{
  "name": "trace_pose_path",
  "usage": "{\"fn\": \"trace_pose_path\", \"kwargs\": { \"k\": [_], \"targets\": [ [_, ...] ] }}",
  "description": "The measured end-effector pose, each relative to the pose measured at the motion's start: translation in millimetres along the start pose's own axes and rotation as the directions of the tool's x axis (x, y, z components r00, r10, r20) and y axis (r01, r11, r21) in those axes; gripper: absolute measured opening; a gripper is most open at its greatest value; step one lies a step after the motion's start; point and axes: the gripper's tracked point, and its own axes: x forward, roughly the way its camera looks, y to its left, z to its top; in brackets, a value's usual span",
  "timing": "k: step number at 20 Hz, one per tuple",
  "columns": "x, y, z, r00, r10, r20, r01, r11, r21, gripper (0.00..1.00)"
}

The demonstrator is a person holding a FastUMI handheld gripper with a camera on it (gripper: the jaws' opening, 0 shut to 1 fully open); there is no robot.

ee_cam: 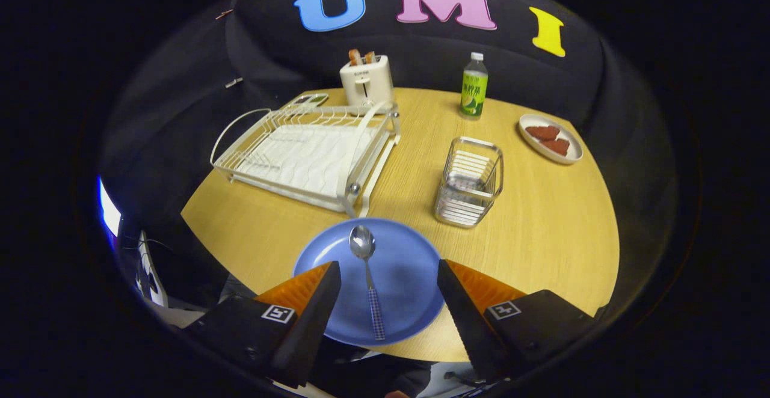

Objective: Take the plate from the dish rack, then take the spoon from the basket and place it into the plate.

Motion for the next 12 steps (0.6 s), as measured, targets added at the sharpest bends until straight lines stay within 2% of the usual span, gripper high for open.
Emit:
{"fn": "trace_pose_path", "kwargs": {
  "k": [5,12],
  "targets": [
    [-29,-20,78,0.987,-0.061,0.149,0.063,0.998,-0.008,0.99],
    [-86,-36,169,0.932,-0.123,0.341,0.134,0.991,-0.011,0.99]
  ]
}}
